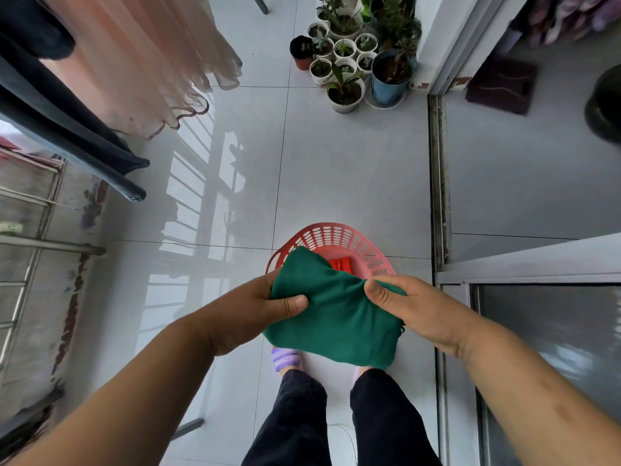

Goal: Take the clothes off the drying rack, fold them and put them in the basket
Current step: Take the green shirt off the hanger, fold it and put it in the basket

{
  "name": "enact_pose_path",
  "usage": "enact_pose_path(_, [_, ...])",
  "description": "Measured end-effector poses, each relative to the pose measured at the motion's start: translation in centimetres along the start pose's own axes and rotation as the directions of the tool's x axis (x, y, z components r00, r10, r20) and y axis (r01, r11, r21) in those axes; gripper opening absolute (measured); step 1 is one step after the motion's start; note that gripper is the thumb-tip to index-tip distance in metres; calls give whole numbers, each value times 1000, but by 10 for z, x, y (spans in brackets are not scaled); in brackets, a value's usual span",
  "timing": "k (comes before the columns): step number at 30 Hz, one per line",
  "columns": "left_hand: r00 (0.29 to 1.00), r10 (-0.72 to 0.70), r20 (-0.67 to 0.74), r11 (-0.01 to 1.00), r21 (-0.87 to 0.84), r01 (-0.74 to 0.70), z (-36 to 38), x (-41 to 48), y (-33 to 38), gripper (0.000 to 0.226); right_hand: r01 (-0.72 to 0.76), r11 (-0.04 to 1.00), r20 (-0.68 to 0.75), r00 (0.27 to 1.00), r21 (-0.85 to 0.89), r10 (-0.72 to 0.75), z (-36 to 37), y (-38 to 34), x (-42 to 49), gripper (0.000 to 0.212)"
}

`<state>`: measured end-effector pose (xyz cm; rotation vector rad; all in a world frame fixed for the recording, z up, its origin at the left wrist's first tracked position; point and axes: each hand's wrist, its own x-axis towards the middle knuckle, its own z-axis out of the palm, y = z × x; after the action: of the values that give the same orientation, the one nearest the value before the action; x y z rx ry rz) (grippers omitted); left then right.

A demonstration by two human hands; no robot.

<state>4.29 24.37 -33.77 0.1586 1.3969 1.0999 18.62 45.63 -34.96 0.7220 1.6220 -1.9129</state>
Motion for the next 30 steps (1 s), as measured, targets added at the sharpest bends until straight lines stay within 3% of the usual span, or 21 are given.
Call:
enact_pose_path(2, [1000, 8, -9, 999, -33, -9, 1, 4, -3, 40, -1, 1000, 5, 1000, 30, 1, -2, 6, 1, 76])
enact_pose_path(4, [999, 21, -34, 998, -50, -23, 2, 9, -6, 40, -24, 998, 31, 999, 53, 22, -5, 10, 2, 62])
enact_pose_path(9, [998, -43, -34, 999, 15, 44, -1, 16, -17, 47, -73, 985, 52, 995, -158, 82, -8, 19, 5, 37])
enact_pose_path(15, [979, -203, 0, 965, 168, 200, 0, 23, -31, 26, -43, 985, 45, 998, -168, 51, -2, 33, 7, 29])
enact_pose_path(26, [949, -310, -63, 930, 186, 316, 3, 41, -68, 15, -126, 990, 26, 991, -58, 128, 2, 93, 19, 56])
enact_pose_path(30, [937, -348, -38, 916, 201, 349, 0, 42, -76, 15, -136, 952, -81, 990, -274, 118, 22, 125, 28, 72])
